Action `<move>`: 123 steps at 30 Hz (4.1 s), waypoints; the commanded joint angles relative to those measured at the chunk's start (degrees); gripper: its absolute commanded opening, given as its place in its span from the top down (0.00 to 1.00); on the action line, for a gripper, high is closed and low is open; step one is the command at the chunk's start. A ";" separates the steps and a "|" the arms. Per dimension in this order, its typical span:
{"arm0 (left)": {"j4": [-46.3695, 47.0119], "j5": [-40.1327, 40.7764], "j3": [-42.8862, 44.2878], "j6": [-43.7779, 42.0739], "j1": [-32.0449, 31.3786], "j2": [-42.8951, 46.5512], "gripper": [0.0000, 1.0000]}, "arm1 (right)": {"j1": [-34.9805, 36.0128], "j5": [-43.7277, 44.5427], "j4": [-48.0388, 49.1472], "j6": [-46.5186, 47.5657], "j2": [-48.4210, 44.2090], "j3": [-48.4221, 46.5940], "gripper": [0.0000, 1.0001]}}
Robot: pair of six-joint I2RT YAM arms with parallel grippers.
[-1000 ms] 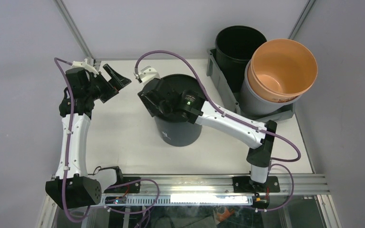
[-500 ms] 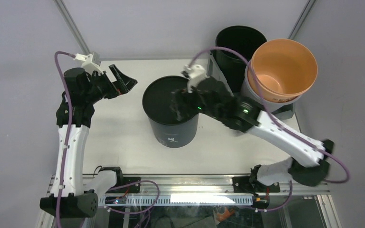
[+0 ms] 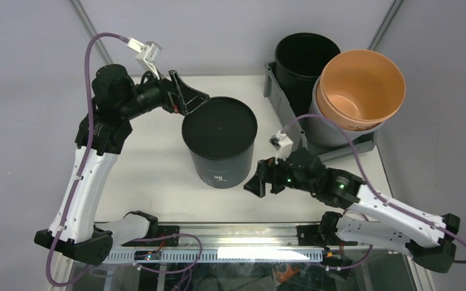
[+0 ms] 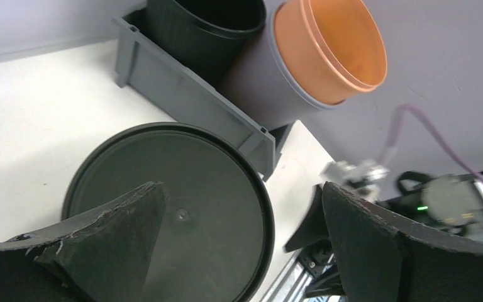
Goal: Turn the large container upside down
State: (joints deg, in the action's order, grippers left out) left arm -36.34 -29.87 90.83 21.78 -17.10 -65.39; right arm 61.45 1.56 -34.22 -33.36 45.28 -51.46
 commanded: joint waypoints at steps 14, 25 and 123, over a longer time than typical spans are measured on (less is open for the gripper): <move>4.43 7.61 -0.48 1.34 -5.89 2.40 0.01 | -17.63 -17.89 40.37 3.96 28.62 1.67 0.09; 4.46 10.64 -11.35 1.31 -5.97 6.81 0.01 | -18.74 -20.68 41.94 0.30 40.91 -8.36 0.09; 8.28 36.49 -0.36 -2.91 -0.70 -30.82 0.01 | -11.53 -14.51 11.87 -2.85 22.80 -12.10 0.09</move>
State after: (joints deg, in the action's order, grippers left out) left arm -32.93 7.35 89.41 22.35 -8.29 -98.04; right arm 49.76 -13.30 -23.99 -37.15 67.66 -59.59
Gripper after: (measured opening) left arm 0.987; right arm 0.905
